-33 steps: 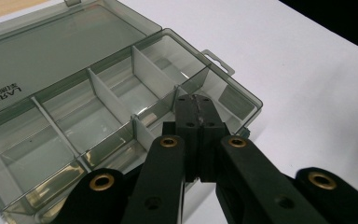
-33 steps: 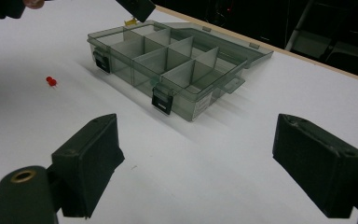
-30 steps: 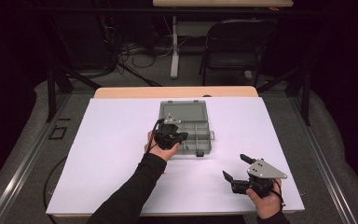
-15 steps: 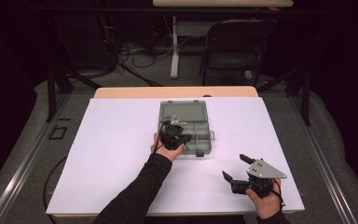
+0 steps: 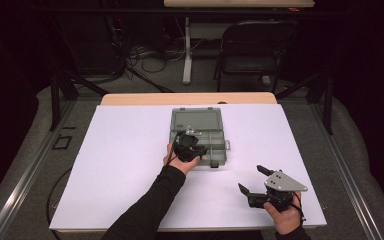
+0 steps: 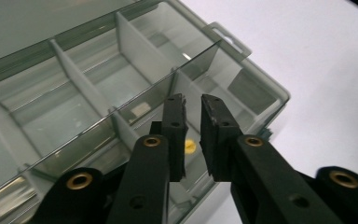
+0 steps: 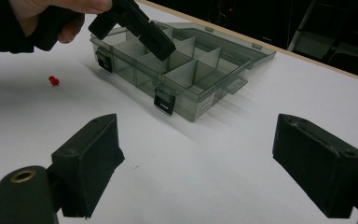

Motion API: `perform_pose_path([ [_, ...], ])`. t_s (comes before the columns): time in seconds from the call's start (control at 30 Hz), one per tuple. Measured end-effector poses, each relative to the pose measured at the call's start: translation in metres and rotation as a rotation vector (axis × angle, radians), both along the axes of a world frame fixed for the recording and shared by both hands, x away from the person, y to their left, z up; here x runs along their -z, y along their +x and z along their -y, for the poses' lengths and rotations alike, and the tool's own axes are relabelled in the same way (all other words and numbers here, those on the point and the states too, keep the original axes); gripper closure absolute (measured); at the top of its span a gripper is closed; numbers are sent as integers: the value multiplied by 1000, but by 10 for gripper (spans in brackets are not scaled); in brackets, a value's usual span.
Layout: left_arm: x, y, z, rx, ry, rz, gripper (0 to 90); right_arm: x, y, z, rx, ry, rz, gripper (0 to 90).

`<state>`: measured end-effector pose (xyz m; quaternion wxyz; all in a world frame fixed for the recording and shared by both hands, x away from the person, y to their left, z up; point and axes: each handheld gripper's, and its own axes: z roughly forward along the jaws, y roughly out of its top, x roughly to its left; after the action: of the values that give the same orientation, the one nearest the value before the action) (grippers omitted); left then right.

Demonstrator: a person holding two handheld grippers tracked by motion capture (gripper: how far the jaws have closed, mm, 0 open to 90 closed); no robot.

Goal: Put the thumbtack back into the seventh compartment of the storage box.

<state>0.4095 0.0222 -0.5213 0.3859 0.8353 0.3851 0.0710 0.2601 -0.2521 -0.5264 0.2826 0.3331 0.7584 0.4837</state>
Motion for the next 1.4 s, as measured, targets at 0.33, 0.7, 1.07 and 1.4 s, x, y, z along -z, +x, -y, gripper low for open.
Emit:
perform_pose_path([
  [0.33,-4,-2,-2,-17,-13,23,499,0,0,0,0,0,0,144],
  [0.7,-10,-4,-6,-47,-25,60,367,0,0,0,2,-1,0,144],
  [1.07,-22,-10,-16,-49,-26,76,315,0,0,0,4,0,3,145],
  [1.4,-36,-26,-42,-56,-37,97,307,-1,-1,1,4,-1,3,144],
])
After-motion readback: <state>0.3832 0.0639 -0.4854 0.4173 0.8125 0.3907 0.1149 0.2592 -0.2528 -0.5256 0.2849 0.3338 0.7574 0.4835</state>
